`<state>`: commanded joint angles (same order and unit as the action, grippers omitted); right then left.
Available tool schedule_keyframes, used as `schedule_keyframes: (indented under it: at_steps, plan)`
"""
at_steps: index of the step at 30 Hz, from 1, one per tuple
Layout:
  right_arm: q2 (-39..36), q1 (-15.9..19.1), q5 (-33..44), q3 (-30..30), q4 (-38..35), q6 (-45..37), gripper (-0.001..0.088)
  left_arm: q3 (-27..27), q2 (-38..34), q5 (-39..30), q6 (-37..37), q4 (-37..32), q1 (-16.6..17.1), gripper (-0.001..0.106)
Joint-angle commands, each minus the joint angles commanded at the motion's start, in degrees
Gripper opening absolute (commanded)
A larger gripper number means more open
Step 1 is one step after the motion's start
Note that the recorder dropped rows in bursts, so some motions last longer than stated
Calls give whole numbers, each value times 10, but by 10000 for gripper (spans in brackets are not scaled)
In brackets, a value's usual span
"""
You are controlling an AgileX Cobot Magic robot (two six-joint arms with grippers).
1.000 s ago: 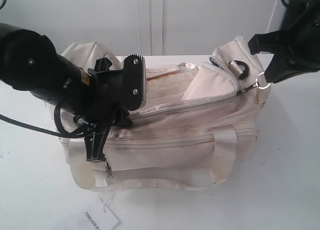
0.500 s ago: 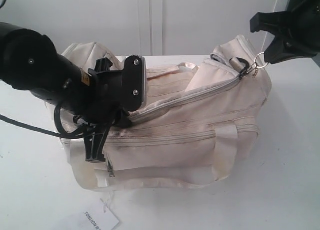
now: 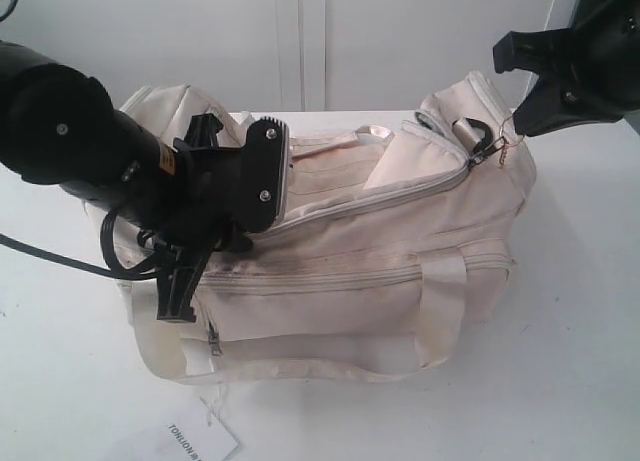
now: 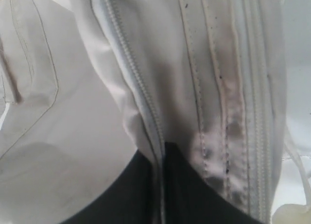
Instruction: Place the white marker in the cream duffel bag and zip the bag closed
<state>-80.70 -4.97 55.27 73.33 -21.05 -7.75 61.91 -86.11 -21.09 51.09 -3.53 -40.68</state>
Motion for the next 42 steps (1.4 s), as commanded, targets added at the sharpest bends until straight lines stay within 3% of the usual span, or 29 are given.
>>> schedule_keyframes:
  at_steps: [3, 5, 12, 21, 27, 34, 42]
  plan:
    - [0, 0, 1, -6, 0, 0, 0, 2, 4, 0, -1, 0, 0, 426]
    - [0, 0, 0, -8, 0, 1, 0, 2, 13, 0, -1, 5, 0, 462]
    - [0, 0, 1, -8, -13, 3, 0, 2, 61, 1, -1, 43, 0, 455]
    - [0, 0, 1, -8, -25, 2, 0, 2, 100, 0, 1, 165, -1, 455]
    - [0, 0, 1, -8, -25, 2, 0, 2, 101, 6, 48, 163, -54, 455]
    - [0, 0, 6, -8, -25, 2, 0, 2, 94, 71, 61, 146, -134, 455]
    - [0, 0, 8, -8, -25, 1, 0, 2, 42, 130, 58, 145, -178, 455]
